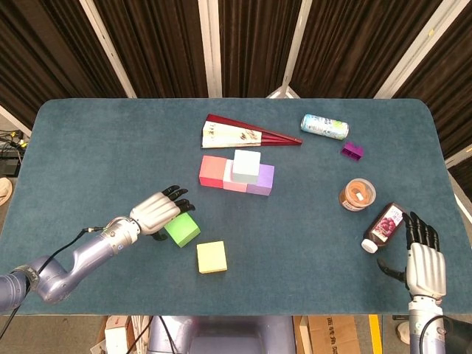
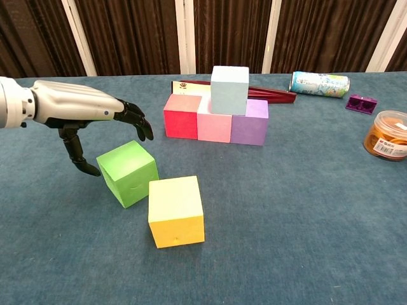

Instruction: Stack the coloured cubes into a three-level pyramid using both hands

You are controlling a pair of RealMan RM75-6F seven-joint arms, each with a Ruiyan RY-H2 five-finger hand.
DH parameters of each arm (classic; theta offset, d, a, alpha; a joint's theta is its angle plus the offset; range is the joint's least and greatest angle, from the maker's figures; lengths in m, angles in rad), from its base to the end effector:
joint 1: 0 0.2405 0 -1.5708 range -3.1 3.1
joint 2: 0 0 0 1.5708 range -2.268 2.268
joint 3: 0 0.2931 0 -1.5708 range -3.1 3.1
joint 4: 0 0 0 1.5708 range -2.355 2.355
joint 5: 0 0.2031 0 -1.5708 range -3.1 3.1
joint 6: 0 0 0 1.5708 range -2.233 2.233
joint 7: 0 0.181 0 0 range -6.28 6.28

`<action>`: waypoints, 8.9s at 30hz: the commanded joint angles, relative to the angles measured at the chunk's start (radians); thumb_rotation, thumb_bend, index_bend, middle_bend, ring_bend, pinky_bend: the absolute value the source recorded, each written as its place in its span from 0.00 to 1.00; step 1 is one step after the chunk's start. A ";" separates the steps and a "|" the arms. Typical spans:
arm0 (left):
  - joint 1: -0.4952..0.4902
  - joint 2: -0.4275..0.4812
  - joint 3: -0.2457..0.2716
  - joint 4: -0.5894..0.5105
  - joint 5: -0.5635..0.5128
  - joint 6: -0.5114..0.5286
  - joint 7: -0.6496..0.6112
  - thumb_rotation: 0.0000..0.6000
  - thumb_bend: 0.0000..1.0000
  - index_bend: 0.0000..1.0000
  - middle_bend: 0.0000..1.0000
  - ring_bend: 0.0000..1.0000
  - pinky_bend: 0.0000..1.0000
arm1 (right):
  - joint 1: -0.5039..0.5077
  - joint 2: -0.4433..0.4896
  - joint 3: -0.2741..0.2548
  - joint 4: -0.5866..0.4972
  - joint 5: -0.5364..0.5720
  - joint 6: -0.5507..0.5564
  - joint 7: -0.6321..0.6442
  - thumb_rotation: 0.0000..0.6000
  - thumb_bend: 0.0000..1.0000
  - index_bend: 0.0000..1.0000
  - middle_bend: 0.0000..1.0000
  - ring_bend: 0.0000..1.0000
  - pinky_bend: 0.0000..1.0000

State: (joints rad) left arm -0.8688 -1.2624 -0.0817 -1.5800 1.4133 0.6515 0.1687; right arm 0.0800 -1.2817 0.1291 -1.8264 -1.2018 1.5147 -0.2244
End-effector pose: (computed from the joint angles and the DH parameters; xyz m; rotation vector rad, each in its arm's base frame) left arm -0.1509 0.3896 0.0125 -2.3344 -0.6956 -0.6981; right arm -0.3297 -0.2229 0.1357 1.0828 -1.1285 0.8812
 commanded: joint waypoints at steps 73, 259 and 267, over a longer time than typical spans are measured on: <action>-0.298 0.001 -0.172 -0.094 -0.815 0.172 0.445 1.00 0.39 0.33 0.38 0.00 0.00 | -0.012 0.011 0.057 -0.010 0.079 -0.039 0.045 1.00 0.21 0.00 0.00 0.00 0.00; -0.263 0.125 -0.258 -0.299 -0.925 0.408 0.480 1.00 0.30 0.15 0.15 0.00 0.00 | 0.020 0.017 0.063 0.028 0.127 -0.103 0.033 1.00 0.21 0.00 0.00 0.00 0.00; 0.042 0.316 -0.096 -0.452 -0.478 0.566 0.293 1.00 0.30 0.17 0.16 0.00 0.00 | 0.036 0.008 0.029 0.042 0.049 -0.114 0.014 1.00 0.21 0.00 0.00 0.00 0.00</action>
State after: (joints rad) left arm -0.9780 -1.0453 -0.2706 -1.9595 0.7459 1.1245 0.5652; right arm 0.1113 -1.2717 0.1675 -1.7906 -1.1314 1.4035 -0.2097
